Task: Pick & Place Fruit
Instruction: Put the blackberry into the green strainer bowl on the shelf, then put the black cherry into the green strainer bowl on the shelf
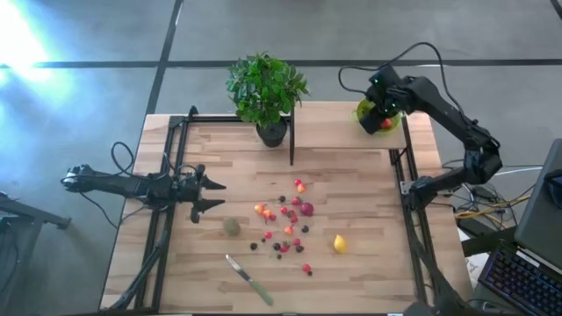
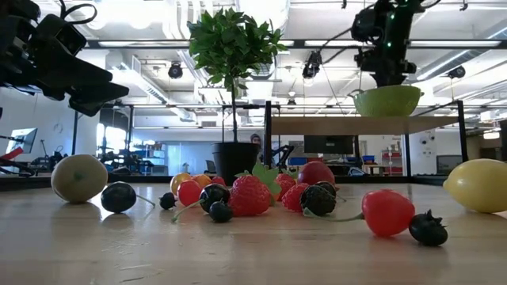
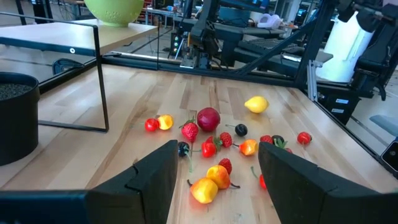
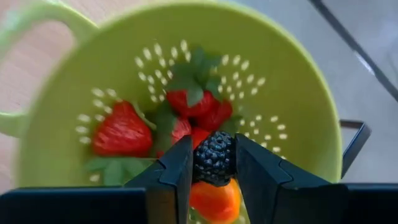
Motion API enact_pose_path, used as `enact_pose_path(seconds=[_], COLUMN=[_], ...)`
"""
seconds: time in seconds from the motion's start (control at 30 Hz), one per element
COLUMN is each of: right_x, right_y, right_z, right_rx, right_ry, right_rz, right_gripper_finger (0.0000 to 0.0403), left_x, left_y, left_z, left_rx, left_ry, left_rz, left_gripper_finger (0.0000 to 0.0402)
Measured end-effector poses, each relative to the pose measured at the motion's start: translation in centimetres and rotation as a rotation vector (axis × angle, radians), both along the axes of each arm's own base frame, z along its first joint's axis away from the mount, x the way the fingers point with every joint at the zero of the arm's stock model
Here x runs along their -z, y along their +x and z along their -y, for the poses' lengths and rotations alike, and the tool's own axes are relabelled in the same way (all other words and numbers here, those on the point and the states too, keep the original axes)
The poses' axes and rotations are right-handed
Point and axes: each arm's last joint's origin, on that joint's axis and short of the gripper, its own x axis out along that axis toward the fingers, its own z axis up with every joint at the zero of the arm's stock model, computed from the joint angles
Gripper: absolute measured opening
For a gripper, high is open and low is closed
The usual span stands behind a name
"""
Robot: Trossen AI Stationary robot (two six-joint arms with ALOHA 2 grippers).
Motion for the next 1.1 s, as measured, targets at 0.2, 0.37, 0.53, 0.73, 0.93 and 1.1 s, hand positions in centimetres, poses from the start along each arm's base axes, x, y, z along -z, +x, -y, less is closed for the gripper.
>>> enact_pose_path(seconds=[0.2, 0.37, 0.53, 0.73, 0.93, 1.1], right_x=[0.7, 0.8, 0.8, 0.6, -1.6, -3.6], right_y=[0.3, 0.3, 0.2, 0.2, -0.1, 0.4], right_z=[0.4, 0.4, 0.4, 0.3, -0.4, -2.7], right_rx=[0.001, 0.004, 0.025, 0.021, 0.005, -0.116], right_ry=[0.038, 0.039, 0.041, 0.033, -0.026, -0.062], right_rz=[-0.031, -0.030, -0.023, -0.020, 0.045, 0.177], right_gripper_finger=[0.0091, 0.0108, 0.0140, 0.0175, 0.0196, 0.0181], left_x=[0.0, 0.0, 0.0, 0.0, 0.0, 0.0], left_y=[0.0, 0.0, 0.0, 0.0, 0.0, 0.0], left_z=[0.0, 0.0, 0.0, 0.0, 0.0, 0.0], left_rx=[0.000, 0.000, 0.000, 0.000, 0.000, 0.000], left_ry=[0.000, 0.000, 0.000, 0.000, 0.000, 0.000], left_rz=[0.000, 0.000, 0.000, 0.000, 0.000, 0.000], left_gripper_finger=[0.0229, 0.0229, 0.0229, 0.0229, 0.0229, 0.0229])
